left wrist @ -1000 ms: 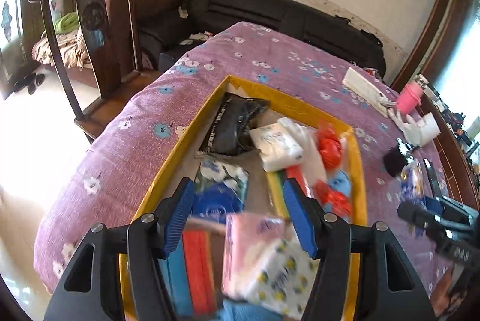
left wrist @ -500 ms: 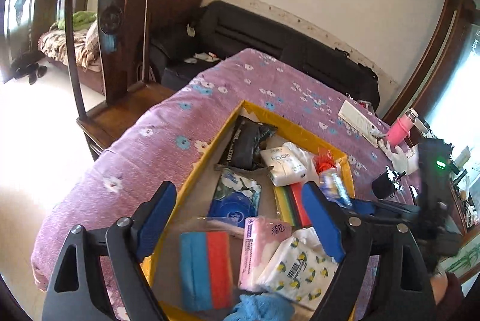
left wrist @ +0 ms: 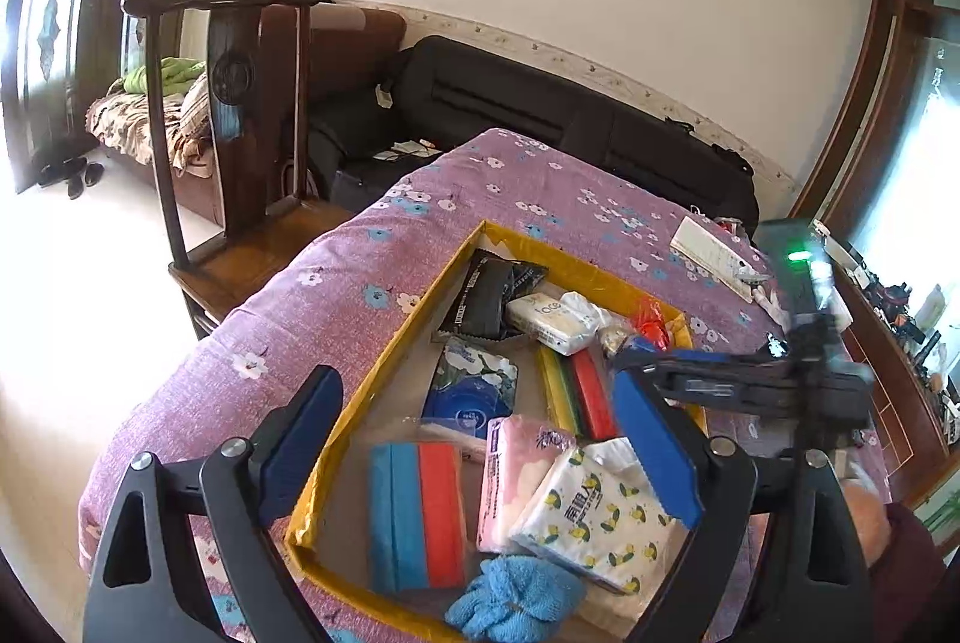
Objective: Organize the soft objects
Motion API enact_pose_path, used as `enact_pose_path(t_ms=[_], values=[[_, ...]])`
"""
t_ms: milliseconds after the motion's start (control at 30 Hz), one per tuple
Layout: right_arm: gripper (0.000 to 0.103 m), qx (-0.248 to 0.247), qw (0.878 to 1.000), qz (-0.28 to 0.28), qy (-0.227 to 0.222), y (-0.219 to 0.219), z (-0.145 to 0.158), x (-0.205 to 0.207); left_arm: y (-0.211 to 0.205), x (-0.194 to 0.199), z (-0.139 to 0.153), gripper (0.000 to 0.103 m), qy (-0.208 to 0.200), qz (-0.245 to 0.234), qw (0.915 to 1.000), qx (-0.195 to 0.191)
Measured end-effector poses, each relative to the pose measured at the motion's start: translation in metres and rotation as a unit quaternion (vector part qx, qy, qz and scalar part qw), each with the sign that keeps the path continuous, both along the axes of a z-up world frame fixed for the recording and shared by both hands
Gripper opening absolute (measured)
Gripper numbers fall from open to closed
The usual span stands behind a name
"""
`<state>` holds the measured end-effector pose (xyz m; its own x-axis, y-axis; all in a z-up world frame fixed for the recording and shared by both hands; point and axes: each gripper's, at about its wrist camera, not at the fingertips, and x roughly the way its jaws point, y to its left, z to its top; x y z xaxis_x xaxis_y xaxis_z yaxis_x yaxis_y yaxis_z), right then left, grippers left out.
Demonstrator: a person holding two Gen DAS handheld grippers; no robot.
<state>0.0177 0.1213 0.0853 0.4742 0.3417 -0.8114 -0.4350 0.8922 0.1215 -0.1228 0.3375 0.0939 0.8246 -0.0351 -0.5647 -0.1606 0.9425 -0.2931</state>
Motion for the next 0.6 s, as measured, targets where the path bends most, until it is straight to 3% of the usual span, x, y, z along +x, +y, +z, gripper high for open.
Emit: enact_pose_path(t_ms=[33,100,167,233,300,400,600], values=[[0.09,0.003,1.0,0.003,-0.017,-0.003,0.009,-0.01,0.0,-0.001,0.001,0.091,-0.001,0.001,1.0,0.0],[0.093,0.008,0.999,0.012,-0.043,-0.01,0.024,-0.027,-0.002,-0.011,0.006,0.091,-0.016,0.023,0.9995,0.016],[0.094,0.005,0.998,0.017,-0.065,-0.019,0.034,-0.048,-0.014,-0.028,0.019,0.091,-0.054,0.06,0.9937,0.079],[0.094,0.004,0.997,0.017,-0.071,-0.027,0.036,-0.061,-0.033,-0.052,0.036,0.103,-0.109,0.085,0.9806,0.139],[0.094,0.011,0.998,0.007,-0.066,-0.038,0.034,-0.074,-0.043,-0.071,0.047,0.103,-0.163,0.075,0.974,0.139],[0.094,0.044,0.998,0.003,-0.048,-0.058,0.031,-0.094,-0.055,-0.087,0.045,0.103,-0.213,0.045,0.9719,0.09],[0.094,0.065,0.996,-0.021,-0.061,-0.096,0.032,-0.126,-0.093,-0.067,0.035,0.103,-0.146,0.001,0.9843,0.098]])
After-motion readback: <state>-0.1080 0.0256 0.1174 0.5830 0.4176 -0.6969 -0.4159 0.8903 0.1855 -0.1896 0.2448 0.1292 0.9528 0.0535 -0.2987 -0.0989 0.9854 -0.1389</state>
